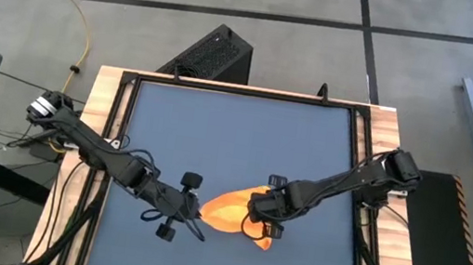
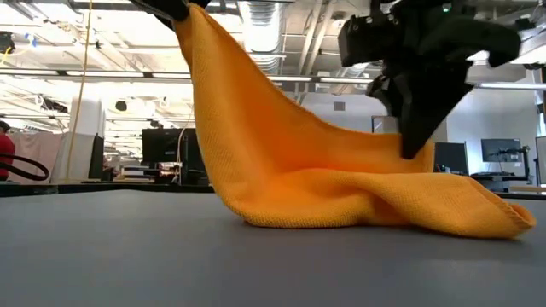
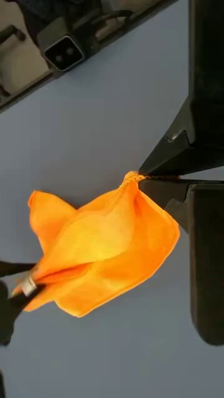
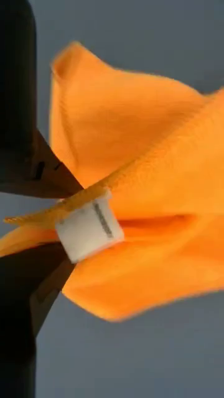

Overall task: Roll towel
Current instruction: Fold the orange microfiber cloth

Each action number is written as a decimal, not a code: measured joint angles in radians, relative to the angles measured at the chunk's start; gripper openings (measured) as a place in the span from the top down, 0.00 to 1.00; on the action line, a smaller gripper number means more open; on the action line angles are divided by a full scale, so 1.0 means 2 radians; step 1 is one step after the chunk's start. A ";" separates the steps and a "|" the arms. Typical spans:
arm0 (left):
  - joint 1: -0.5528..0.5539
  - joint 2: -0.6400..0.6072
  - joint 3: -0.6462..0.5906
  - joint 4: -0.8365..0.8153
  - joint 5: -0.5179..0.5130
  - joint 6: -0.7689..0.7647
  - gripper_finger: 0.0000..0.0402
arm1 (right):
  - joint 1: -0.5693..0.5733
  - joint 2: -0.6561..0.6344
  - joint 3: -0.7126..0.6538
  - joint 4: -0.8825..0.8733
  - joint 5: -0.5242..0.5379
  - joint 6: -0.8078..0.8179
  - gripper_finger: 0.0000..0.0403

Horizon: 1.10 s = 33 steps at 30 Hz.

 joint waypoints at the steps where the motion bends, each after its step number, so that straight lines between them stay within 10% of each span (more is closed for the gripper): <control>1: 0.000 0.000 0.000 -0.001 0.000 0.001 1.00 | 0.000 0.000 0.000 0.001 0.011 -0.009 0.60; 12: 0.002 0.000 0.000 0.000 0.000 0.006 1.00 | 0.022 -0.004 0.000 0.014 0.042 -0.053 0.50; 23: 0.005 0.000 0.000 0.006 0.000 0.009 1.00 | 0.040 0.005 0.000 0.042 0.053 -0.049 0.94; 33: 0.006 -0.056 0.022 0.018 0.010 0.029 1.00 | 0.070 -0.085 0.075 -0.089 0.061 -0.064 0.98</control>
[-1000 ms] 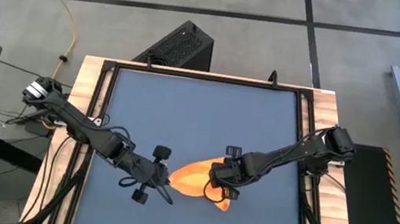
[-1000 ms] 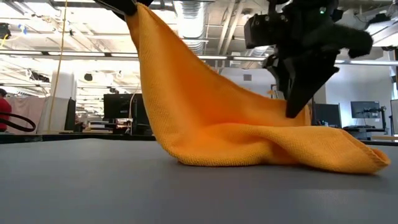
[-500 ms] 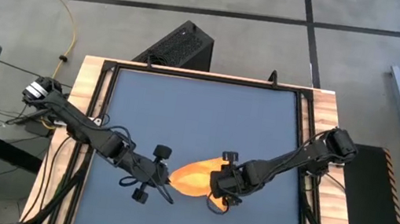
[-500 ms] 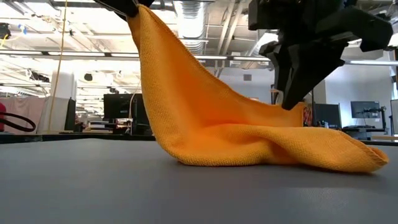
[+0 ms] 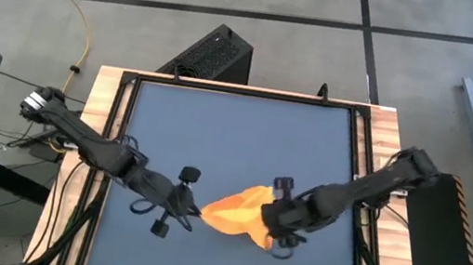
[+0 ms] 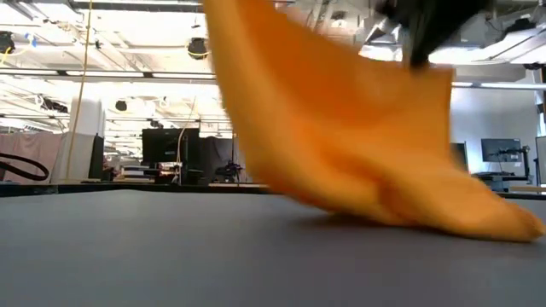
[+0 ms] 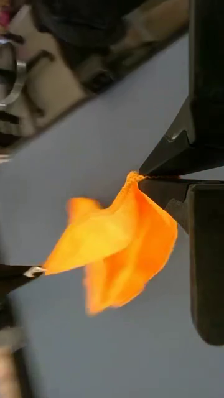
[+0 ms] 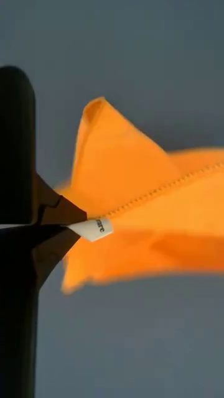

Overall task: Roll towel
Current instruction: Fold the orange microfiber cloth

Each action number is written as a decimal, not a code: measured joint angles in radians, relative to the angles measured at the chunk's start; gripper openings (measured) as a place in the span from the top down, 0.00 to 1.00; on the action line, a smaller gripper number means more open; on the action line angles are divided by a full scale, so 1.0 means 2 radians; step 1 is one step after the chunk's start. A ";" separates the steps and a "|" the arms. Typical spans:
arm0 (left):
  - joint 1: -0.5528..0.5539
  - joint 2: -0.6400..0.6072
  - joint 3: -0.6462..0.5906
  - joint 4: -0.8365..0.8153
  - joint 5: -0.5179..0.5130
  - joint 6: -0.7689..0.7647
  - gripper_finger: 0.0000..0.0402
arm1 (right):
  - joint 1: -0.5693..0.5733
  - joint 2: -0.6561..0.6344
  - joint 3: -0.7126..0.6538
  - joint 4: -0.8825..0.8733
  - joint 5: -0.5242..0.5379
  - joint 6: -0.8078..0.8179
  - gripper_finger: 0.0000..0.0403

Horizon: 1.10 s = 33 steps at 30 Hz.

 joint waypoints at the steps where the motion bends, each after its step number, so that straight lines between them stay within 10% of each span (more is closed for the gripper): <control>1: 0.000 -0.012 0.008 0.005 -0.004 0.011 1.00 | 0.003 -0.017 0.016 -0.009 0.012 -0.007 0.98; 13: 0.022 -0.101 0.133 0.033 -0.257 0.126 1.00 | -0.088 -0.131 0.221 -0.031 0.123 -0.215 0.98; 24: 0.214 -0.096 0.158 -0.031 -0.240 0.161 1.00 | -0.324 -0.082 0.236 0.060 0.000 -0.350 0.98; 33: 0.307 -0.099 0.186 -0.172 -0.067 0.062 1.00 | -0.348 -0.078 0.231 -0.007 -0.075 -0.284 0.98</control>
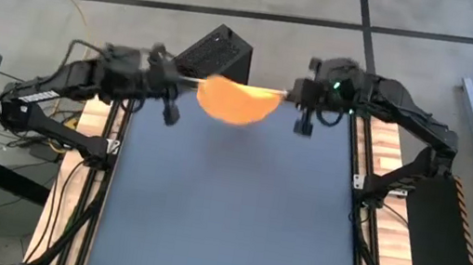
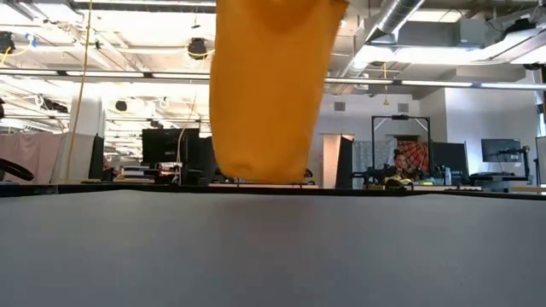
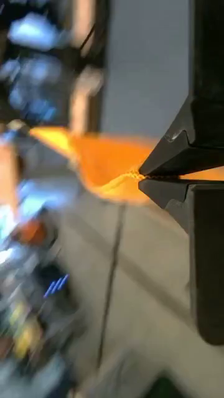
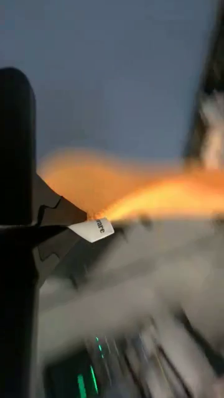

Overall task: Roll towel
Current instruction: Fold the orange microfiber cloth

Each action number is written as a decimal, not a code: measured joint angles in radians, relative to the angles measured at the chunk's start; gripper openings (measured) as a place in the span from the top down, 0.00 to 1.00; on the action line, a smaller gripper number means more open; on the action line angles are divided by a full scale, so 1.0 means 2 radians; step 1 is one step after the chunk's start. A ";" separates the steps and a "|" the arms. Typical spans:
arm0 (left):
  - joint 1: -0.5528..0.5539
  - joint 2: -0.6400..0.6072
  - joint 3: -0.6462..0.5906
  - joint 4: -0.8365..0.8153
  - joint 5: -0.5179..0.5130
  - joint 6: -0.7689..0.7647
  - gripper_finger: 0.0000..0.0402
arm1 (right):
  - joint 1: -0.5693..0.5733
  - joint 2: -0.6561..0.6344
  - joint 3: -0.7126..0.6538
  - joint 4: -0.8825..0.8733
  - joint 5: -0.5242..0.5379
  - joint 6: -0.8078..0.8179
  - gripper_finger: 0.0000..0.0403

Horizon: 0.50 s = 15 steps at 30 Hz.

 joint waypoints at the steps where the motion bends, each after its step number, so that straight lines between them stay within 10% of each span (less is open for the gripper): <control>1: -0.005 0.000 -0.010 -0.025 0.019 -0.020 1.00 | 0.011 0.000 -0.016 -0.011 -0.020 0.022 0.98; 6: -0.074 0.002 -0.145 -0.037 0.042 -0.147 1.00 | 0.112 0.002 -0.181 0.038 -0.067 0.135 0.98; 15: -0.262 0.003 -0.418 0.176 -0.014 -0.357 1.00 | 0.283 0.043 -0.484 0.489 -0.067 0.322 0.98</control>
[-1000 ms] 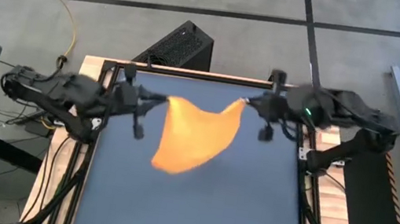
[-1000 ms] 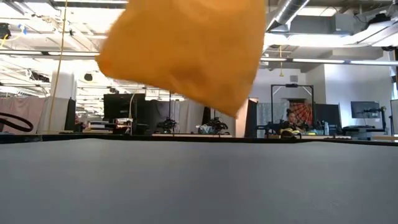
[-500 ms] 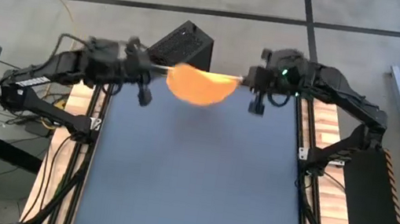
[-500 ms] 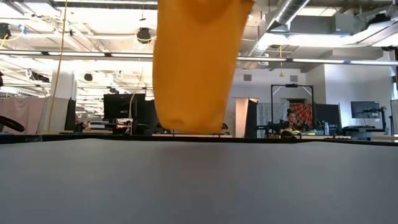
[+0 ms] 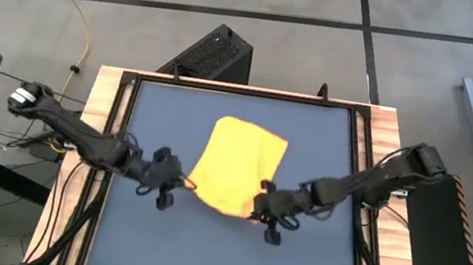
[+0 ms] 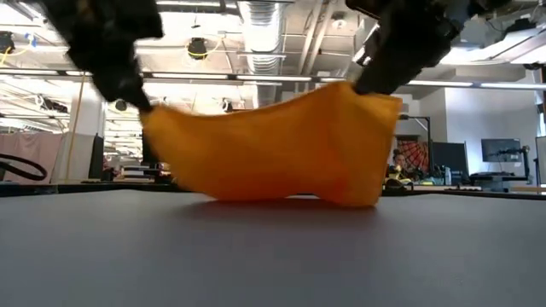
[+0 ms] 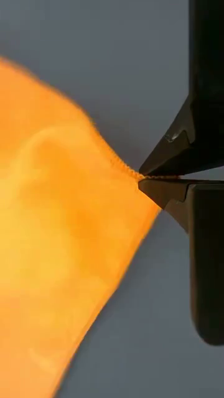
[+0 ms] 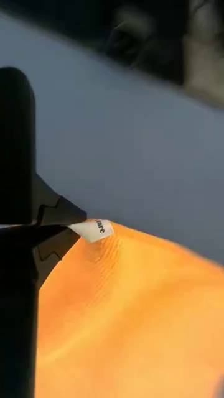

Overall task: Roll towel
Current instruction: Fold the orange microfiber cloth

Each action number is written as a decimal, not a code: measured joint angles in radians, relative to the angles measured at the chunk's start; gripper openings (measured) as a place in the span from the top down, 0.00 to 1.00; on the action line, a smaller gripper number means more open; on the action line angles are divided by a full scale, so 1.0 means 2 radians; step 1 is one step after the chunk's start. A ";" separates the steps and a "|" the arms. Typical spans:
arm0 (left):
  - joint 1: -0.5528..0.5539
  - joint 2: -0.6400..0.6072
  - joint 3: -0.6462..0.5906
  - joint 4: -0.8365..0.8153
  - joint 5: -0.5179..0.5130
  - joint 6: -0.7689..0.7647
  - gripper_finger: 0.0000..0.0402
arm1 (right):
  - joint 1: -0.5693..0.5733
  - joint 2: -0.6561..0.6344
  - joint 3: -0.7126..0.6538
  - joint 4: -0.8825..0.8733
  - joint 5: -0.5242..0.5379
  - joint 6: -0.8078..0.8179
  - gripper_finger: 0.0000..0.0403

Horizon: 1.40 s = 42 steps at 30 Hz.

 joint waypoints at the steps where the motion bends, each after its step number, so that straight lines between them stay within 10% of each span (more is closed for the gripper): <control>1: -0.010 -0.001 -0.016 0.014 -0.012 -0.019 1.00 | 0.008 0.012 -0.007 0.022 0.001 0.014 0.98; 7: -0.026 -0.003 -0.053 0.018 -0.028 -0.066 1.00 | 0.025 0.095 0.011 0.081 -0.020 0.047 0.89; 18: -0.026 -0.014 -0.004 -0.164 -0.019 -0.102 0.91 | -0.012 0.078 0.138 -0.235 -0.071 -0.091 0.52; 25: -0.044 -0.035 0.031 -0.233 -0.002 -0.128 0.90 | -0.098 0.010 0.082 -0.314 -0.036 -0.189 0.48; 35: -0.066 0.104 0.039 0.233 -0.022 0.137 0.90 | -0.203 -0.001 0.003 -0.298 -0.013 -0.311 0.54; 42: -0.032 0.280 0.161 0.252 -0.002 0.232 0.88 | -0.205 -0.004 0.003 -0.324 0.063 -0.403 0.54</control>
